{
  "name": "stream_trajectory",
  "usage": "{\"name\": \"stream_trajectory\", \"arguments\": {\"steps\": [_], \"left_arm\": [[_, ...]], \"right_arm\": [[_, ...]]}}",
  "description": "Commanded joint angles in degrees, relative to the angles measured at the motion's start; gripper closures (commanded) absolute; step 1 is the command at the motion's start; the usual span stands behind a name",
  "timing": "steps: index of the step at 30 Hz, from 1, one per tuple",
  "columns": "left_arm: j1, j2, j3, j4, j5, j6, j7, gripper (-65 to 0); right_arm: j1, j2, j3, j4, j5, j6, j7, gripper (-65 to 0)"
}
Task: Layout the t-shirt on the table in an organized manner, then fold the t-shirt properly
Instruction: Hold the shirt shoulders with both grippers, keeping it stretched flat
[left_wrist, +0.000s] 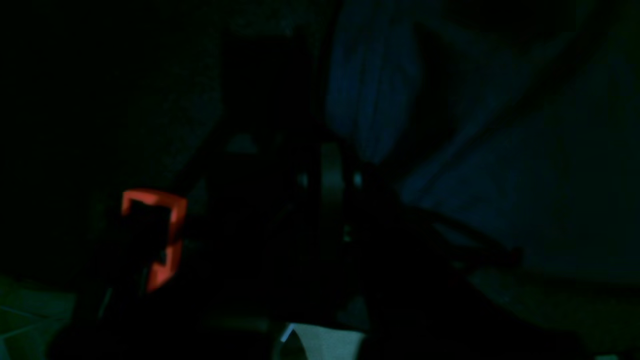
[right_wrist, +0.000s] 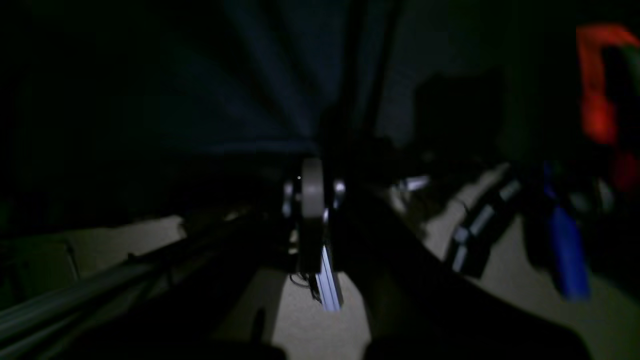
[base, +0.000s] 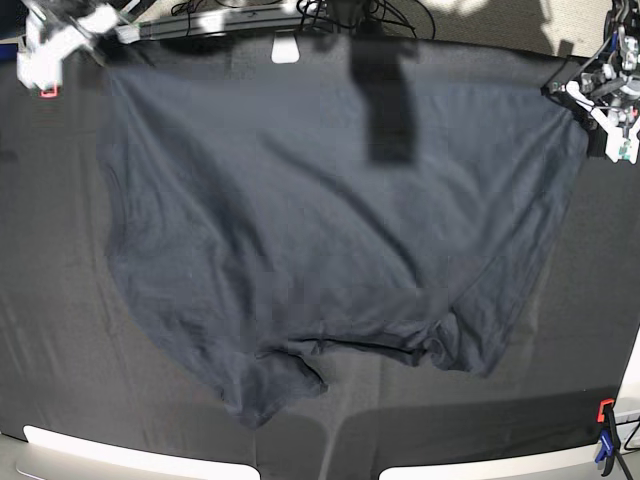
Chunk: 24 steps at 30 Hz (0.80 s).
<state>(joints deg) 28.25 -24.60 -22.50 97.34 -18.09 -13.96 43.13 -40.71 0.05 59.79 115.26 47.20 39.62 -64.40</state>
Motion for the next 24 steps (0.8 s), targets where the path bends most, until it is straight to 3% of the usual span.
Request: {"name": "stream_trajectory", "arguments": {"steps": [1,4,10,14,18,21,24], "left_arm": [[0.17,-0.85,-0.39,0.66,0.00,0.17,1.09,0.0],[0.17,-1.07,-0.39,0.68,0.02,0.17,2.05,0.0],[0.15,-1.31,-0.39,2.23,-0.04,0.20,1.75,0.0],[0.15,-1.31,-0.39,5.77,-0.04,0.20,0.85,0.0],[0.13,-1.31,-0.39,7.45,-0.02,0.20,0.68,0.0],[0.15,-1.29,-0.39,7.45,-0.02,0.20,0.48,0.0],[0.15,-1.29,-0.39,7.45,-0.02,0.22,-0.59,0.0]], "right_arm": [[-0.79,0.61,2.08,1.11,2.05,0.38,-0.15,0.0],[-1.09,0.79,4.92,1.11,3.89,0.38,-0.31,0.0],[-1.05,2.01,4.57,1.11,6.64,0.38,-0.24,0.0],[-1.03,4.96,4.57,1.11,11.67,0.38,-0.15,0.0],[-1.05,7.17,4.57,1.11,11.47,0.38,-0.28,0.0],[-1.05,8.50,4.39,1.11,11.82,0.38,-0.31,-8.9],[-1.16,11.17,1.70,1.11,11.80,0.38,-0.31,-9.5]]}}
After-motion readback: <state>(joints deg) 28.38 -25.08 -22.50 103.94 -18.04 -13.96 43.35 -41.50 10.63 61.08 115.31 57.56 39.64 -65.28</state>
